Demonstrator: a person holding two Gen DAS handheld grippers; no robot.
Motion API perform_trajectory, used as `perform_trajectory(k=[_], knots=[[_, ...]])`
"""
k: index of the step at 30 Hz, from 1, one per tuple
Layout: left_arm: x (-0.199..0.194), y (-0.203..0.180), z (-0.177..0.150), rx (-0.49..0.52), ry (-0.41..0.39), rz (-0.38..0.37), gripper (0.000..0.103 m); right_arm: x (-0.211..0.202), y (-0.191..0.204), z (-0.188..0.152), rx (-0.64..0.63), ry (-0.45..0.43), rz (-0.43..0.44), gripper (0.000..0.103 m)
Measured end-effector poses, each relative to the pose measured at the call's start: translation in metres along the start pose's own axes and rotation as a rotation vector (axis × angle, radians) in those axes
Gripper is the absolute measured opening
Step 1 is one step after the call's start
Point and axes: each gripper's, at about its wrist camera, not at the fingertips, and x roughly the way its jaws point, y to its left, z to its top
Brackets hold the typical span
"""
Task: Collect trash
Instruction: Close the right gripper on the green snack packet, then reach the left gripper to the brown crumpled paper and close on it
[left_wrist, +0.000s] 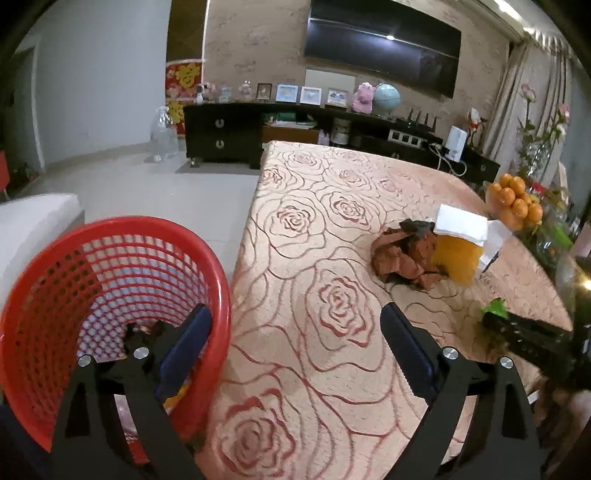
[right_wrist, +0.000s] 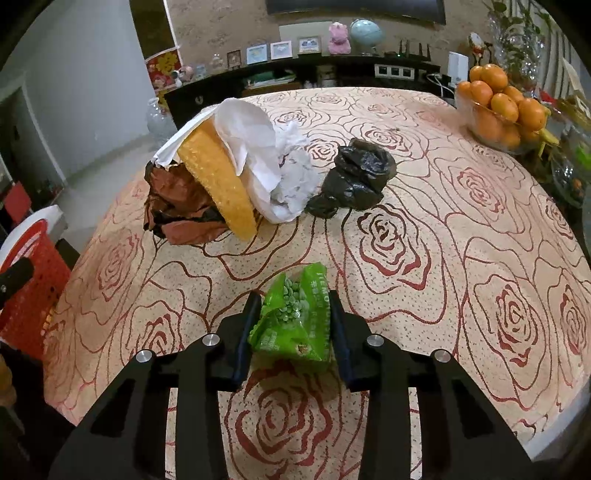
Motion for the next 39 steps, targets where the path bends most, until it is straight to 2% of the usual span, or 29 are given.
perform_trajectory(k=[2,6,9,15,20,24,30,39], knots=[[-0.002,0.005,-0.002,0.016,-0.016,0.032,0.088,0.000,-0.001,0.000,0.007,0.002,0.006,0.036],[-0.004,0.018,-0.005,-0.033,-0.008,0.021,0.088,-0.001,-0.002,0.001,0.012,0.000,0.020,0.036],[-0.008,0.018,-0.007,-0.018,-0.018,0.033,0.088,-0.002,-0.001,0.002,0.009,-0.003,0.022,0.036],[-0.041,0.007,-0.001,0.029,-0.120,0.062,0.090,-0.006,-0.007,0.001,0.037,-0.012,0.019,0.036],[-0.054,-0.014,0.010,0.077,-0.172,0.008,0.090,-0.010,-0.009,0.001,0.051,-0.021,0.027,0.036],[-0.031,-0.045,0.018,0.144,-0.134,-0.055,0.090,-0.012,-0.012,0.001,0.064,-0.024,0.033,0.036],[0.036,-0.087,0.027,0.220,-0.015,-0.096,0.090,-0.015,-0.020,0.001,0.093,-0.024,0.044,0.036],[0.092,-0.119,0.046,0.247,0.028,-0.123,0.089,-0.015,-0.028,0.001,0.122,-0.018,0.072,0.036]])
